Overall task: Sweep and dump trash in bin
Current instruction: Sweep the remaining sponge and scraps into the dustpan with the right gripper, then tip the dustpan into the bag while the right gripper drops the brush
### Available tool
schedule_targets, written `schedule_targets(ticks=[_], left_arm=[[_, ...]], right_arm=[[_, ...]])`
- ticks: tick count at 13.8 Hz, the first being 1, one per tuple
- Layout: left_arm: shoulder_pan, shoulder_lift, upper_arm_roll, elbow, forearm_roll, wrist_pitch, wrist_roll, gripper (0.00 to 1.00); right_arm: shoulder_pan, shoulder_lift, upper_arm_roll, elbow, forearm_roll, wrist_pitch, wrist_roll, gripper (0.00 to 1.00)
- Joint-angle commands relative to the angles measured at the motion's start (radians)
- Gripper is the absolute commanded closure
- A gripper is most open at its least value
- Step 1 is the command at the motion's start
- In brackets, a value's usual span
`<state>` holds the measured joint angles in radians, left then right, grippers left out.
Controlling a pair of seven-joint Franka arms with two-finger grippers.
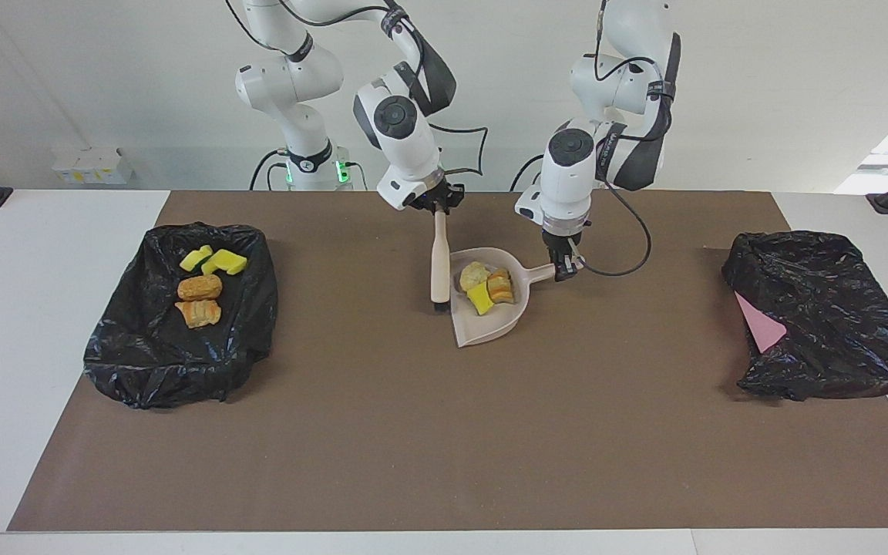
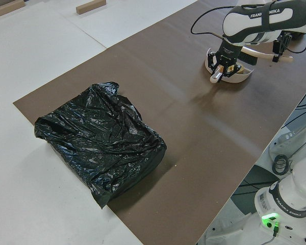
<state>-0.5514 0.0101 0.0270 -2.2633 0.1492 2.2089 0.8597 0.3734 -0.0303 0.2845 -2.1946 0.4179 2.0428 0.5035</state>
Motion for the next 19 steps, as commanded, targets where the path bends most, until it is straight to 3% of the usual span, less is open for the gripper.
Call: schedule_targets(ticks=[1, 5, 8, 10, 12, 16, 19], left_arm=[[0.004, -0.012, 0.007, -0.031, 0.018, 0.055, -0.013, 1.0], [0.056, 0.01, 0.007, 0.014, 0.003, 0.065, 0.004, 1.0], [0.138, 0.001, 0.011, 0.063, -0.078, 0.032, 0.152, 1.0], [0.198, 0.002, 0.013, 0.119, -0.092, -0.03, 0.218, 1.0], [0.257, 0.002, 0.011, 0.149, -0.092, -0.051, 0.257, 1.0], [0.361, 0.011, 0.017, 0.264, -0.124, -0.161, 0.412, 1.0], [0.467, 0.014, 0.017, 0.346, -0.163, -0.23, 0.548, 1.0]], right_arm=[[-0.016, -0.018, -0.002, 0.064, 0.018, -0.048, 0.004, 1.0], [0.002, -0.103, 0.01, 0.029, 0.009, -0.095, 0.082, 1.0], [0.056, -0.164, 0.01, -0.043, -0.019, -0.084, 0.106, 1.0], [0.155, -0.172, 0.01, -0.075, -0.112, -0.084, 0.142, 1.0], [0.2, -0.181, 0.01, -0.096, -0.125, -0.073, 0.222, 1.0], [0.312, -0.16, 0.01, -0.21, -0.125, 0.144, 0.328, 1.0], [0.369, -0.1, 0.01, -0.23, -0.126, 0.235, 0.395, 1.0]])
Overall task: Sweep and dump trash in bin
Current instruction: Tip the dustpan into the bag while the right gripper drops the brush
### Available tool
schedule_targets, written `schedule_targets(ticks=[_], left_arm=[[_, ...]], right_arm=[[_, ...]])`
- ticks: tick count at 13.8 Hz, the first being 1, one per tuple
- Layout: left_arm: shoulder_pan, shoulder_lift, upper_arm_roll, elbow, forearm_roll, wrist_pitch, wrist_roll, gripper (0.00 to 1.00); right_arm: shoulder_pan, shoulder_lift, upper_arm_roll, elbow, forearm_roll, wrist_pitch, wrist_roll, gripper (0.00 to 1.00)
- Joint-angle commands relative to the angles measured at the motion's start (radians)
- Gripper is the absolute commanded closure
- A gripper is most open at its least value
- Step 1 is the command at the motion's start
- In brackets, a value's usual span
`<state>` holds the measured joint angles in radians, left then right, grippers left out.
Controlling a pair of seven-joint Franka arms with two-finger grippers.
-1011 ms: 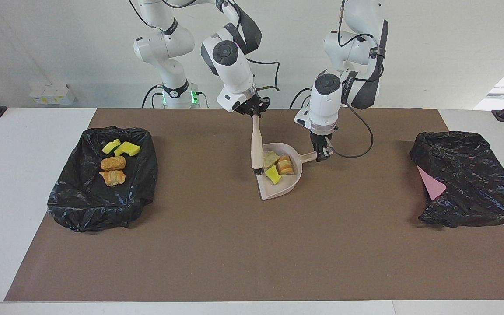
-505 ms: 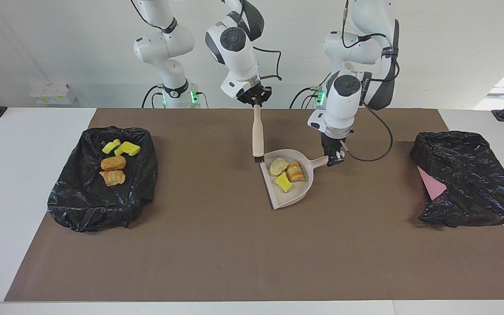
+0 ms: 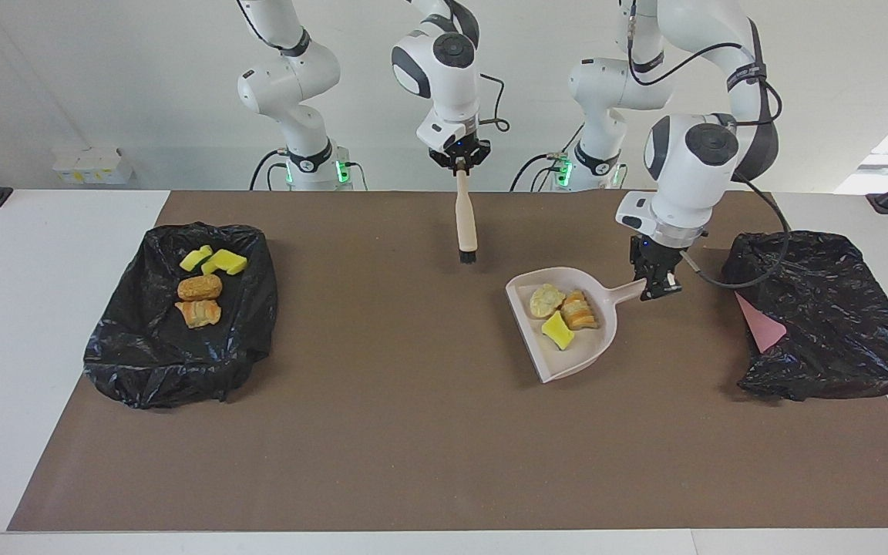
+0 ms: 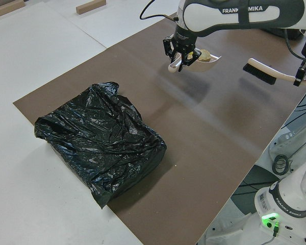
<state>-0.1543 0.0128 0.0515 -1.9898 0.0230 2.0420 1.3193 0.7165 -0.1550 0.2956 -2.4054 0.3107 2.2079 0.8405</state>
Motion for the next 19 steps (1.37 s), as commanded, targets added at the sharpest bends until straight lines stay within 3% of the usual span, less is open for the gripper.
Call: schedule_targets(ticks=[1, 4, 9, 14, 17, 19], left_arm=[[0.097, 0.012, -0.007, 0.091, -0.038, -0.08, 0.14, 1.0], [0.197, 0.016, -0.007, 0.138, -0.038, -0.108, 0.271, 1.0], [0.359, 0.102, -0.004, 0.294, -0.022, -0.174, 0.405, 1.0], [0.49, 0.156, -0.004, 0.4, 0.067, -0.178, 0.587, 1.0], [0.53, 0.191, -0.004, 0.463, 0.152, -0.169, 0.63, 1.0], [0.567, 0.197, -0.002, 0.476, 0.202, -0.137, 0.647, 1.0]], right_arm=[[0.031, 0.035, -0.001, -0.027, -0.021, 0.09, 0.061, 1.0], [0.029, 0.045, -0.001, -0.032, -0.022, 0.095, 0.058, 1.0], [0.031, 0.054, -0.001, -0.067, -0.024, 0.128, 0.022, 0.99], [0.027, 0.061, -0.001, -0.06, -0.024, 0.125, -0.004, 0.46], [-0.014, 0.032, -0.01, -0.04, -0.024, 0.105, -0.004, 0.38], [-0.084, 0.008, -0.01, 0.001, -0.025, 0.087, -0.006, 0.27]])
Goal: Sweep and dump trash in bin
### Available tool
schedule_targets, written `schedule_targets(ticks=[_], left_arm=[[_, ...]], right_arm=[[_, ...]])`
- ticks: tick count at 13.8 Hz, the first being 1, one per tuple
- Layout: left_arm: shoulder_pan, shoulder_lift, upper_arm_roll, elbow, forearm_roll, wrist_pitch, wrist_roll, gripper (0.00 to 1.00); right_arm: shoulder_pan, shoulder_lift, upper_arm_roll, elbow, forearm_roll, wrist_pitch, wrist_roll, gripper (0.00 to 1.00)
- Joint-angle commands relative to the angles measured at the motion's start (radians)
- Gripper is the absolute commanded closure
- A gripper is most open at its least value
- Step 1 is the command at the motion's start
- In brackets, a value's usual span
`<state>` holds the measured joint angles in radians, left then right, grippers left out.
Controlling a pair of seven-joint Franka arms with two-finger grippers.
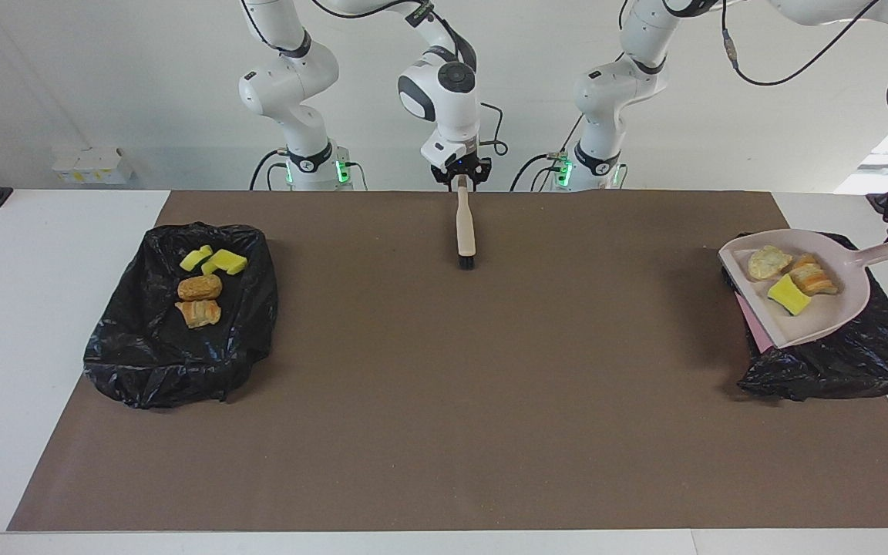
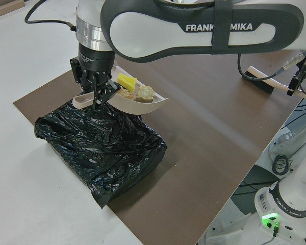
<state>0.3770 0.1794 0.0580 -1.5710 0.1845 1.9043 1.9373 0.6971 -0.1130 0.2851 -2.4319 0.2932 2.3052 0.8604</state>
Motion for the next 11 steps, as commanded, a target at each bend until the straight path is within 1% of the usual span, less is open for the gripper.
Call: schedule_targets(ticks=[1, 2, 4, 5, 6, 9, 11], left_arm=[[0.045, 0.031, -0.009, 0.055, 0.061, 0.04, 0.029, 1.0], [0.051, 0.031, -0.009, 0.054, 0.096, 0.071, 0.025, 1.0], [0.059, 0.034, -0.007, 0.048, 0.191, 0.139, 0.012, 1.0], [0.06, 0.032, 0.003, 0.04, 0.235, 0.159, 0.0, 1.0], [0.063, 0.032, 0.003, 0.029, 0.274, 0.173, -0.03, 1.0], [0.04, 0.014, 0.003, -0.02, 0.458, 0.182, -0.128, 1.0], [0.013, -0.011, 0.002, -0.059, 0.541, 0.182, -0.165, 1.0]], right_arm=[[-0.105, -0.034, 0.0, 0.066, -0.014, -0.044, -0.029, 0.21], [-0.145, -0.033, 0.0, 0.1, -0.023, -0.074, -0.027, 0.16], [-0.204, -0.052, -0.004, 0.149, -0.107, -0.089, -0.026, 0.09], [-0.253, -0.059, -0.004, 0.175, -0.127, -0.117, -0.027, 0.03], [-0.293, -0.068, -0.004, 0.209, -0.138, -0.153, -0.029, 0.0], [-0.421, -0.076, -0.007, 0.335, -0.23, -0.262, -0.102, 0.0], [-0.523, -0.068, -0.007, 0.44, -0.243, -0.361, -0.2, 0.0]])
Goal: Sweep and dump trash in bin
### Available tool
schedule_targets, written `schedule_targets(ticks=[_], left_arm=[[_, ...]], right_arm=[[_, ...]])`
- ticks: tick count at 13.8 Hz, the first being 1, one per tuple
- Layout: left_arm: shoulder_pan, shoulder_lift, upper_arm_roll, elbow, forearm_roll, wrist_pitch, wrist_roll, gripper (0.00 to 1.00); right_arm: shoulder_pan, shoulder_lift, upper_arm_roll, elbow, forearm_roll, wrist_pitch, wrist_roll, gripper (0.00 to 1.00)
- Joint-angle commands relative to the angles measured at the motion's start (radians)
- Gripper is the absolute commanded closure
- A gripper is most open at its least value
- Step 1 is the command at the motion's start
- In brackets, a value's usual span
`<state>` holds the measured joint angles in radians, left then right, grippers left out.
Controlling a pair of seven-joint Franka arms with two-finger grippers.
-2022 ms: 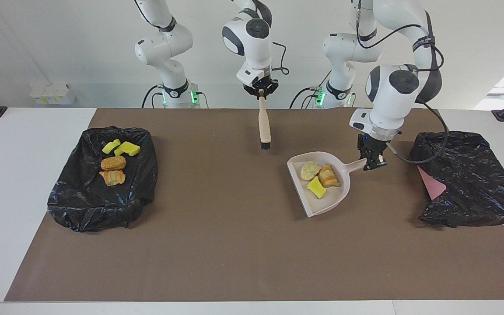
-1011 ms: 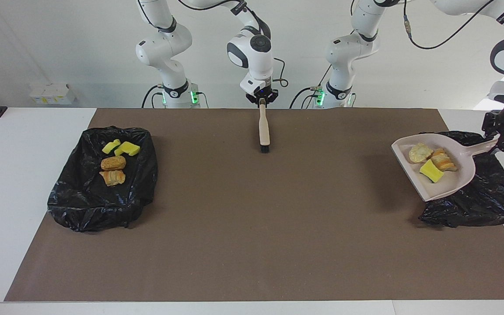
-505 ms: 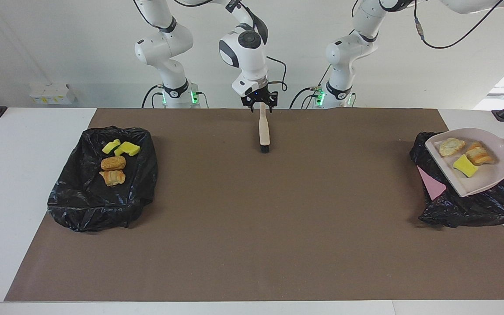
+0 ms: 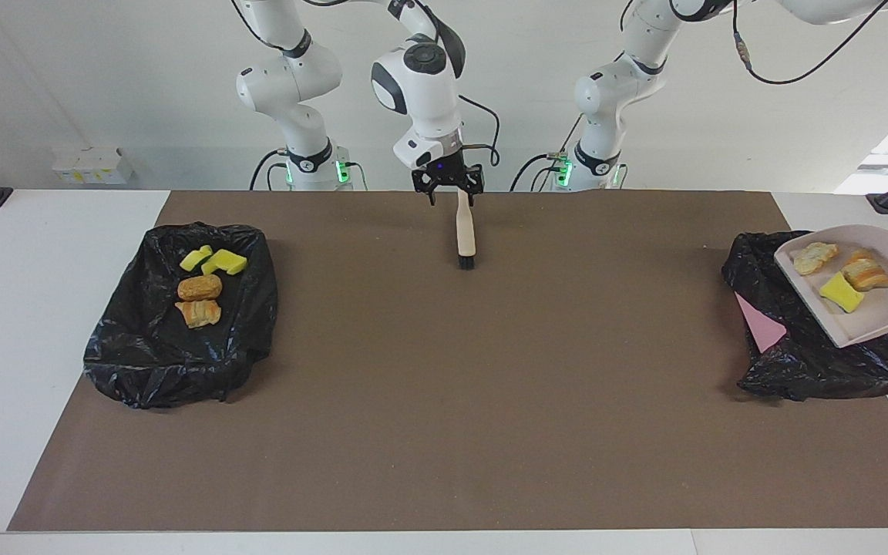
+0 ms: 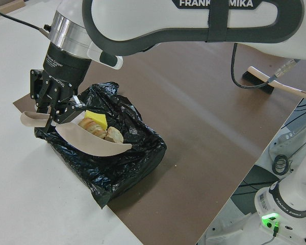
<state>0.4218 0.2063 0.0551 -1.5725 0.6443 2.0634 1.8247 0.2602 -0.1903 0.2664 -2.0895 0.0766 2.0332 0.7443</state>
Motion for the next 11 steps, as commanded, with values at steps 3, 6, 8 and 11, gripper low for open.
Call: schedule_targets(ticks=[3, 6, 8, 11], left_arm=[[-0.063, -0.076, 0.005, -0.112, 0.225, 0.015, -0.137, 1.0], [-0.078, -0.123, 0.005, -0.156, 0.331, -0.005, -0.222, 1.0], [-0.095, -0.151, 0.0, -0.159, 0.33, -0.046, -0.223, 1.0], [-0.196, -0.186, -0.003, -0.159, 0.313, -0.199, -0.266, 1.0]], right_arm=[[-0.215, 0.019, 0.011, 0.218, -0.028, -0.209, -0.29, 0.0], [-0.288, 0.019, 0.01, 0.284, -0.032, -0.264, -0.394, 0.0], [-0.308, 0.025, 0.011, 0.328, -0.079, -0.301, -0.404, 0.0], [-0.326, 0.057, 0.011, 0.393, -0.104, -0.395, -0.427, 0.0]])
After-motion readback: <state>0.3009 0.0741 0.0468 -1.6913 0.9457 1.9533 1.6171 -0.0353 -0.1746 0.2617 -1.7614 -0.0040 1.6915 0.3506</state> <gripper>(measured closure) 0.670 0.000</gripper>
